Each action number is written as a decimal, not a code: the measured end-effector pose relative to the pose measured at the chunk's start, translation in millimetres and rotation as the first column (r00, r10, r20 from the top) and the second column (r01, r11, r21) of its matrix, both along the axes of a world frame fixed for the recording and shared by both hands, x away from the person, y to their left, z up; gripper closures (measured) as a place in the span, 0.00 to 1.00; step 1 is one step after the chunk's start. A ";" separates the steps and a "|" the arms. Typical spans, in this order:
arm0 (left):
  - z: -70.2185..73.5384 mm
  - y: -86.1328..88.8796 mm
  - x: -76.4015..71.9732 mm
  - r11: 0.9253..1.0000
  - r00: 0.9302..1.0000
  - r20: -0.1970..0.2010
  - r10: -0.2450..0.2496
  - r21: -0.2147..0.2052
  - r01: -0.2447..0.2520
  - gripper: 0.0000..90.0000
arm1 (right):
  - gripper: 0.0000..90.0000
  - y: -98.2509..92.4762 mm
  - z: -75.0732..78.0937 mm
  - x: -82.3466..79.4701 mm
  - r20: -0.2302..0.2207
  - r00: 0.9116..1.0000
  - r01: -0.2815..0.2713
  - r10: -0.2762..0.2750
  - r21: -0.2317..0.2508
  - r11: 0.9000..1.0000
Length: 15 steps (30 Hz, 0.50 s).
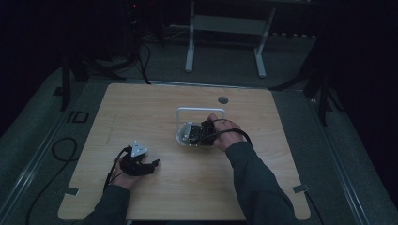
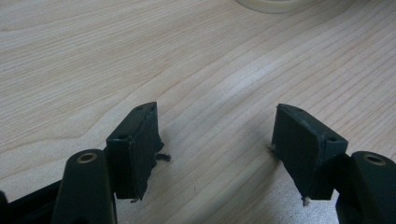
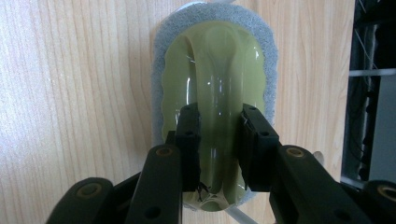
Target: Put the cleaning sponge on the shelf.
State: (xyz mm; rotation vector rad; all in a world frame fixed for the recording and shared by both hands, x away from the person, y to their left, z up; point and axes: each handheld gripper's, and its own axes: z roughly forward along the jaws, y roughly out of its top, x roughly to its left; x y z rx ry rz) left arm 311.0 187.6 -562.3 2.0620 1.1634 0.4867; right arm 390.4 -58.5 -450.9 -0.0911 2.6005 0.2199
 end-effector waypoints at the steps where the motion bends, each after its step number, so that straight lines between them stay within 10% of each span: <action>1: 0.0 0.0 0.0 1.000 1.000 0.000 0.000 0.000 0.000 0.36 | 0.80 -0.1 -0.3 0.5 -0.001 1.000 -0.001 0.001 0.001 1.000; 15: 0.0 0.1 0.1 1.000 1.000 0.000 0.000 0.000 0.000 0.36 | 0.80 3.1 -7.0 4.9 0.001 1.000 -0.006 0.006 -0.010 1.000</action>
